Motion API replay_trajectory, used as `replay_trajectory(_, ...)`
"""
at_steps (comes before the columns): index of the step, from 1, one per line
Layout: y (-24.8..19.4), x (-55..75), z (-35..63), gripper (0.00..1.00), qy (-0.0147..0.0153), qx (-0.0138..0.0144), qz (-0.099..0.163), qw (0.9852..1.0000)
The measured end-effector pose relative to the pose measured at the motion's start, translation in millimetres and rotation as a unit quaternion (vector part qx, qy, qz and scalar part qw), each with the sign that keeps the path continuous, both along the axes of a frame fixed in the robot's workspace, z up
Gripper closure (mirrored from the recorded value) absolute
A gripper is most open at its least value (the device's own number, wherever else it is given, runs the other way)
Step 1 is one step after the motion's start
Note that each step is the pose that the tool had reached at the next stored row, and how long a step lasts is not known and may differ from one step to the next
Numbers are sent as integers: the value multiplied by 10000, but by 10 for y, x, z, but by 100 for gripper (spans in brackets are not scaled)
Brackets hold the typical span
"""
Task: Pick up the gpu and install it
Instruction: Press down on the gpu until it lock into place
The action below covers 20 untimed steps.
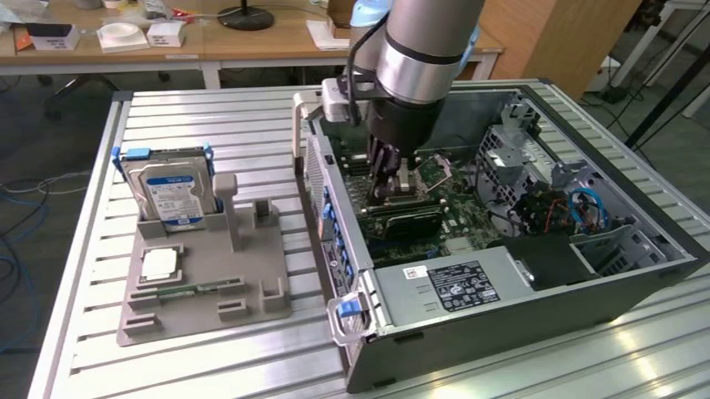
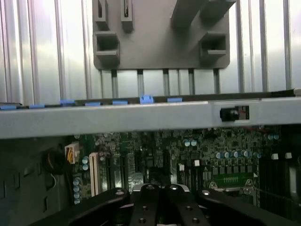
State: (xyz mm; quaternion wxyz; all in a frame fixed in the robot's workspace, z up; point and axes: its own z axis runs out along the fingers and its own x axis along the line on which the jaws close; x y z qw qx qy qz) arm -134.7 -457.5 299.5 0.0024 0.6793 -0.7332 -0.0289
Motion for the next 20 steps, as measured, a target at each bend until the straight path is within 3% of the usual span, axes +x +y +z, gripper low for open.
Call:
replay_trajectory(11, 1, 464, -20, 89, -3, 0, 0, 10000)
replay_trajectory(20, 1, 469, -20, 89, -3, 0, 0, 10000)
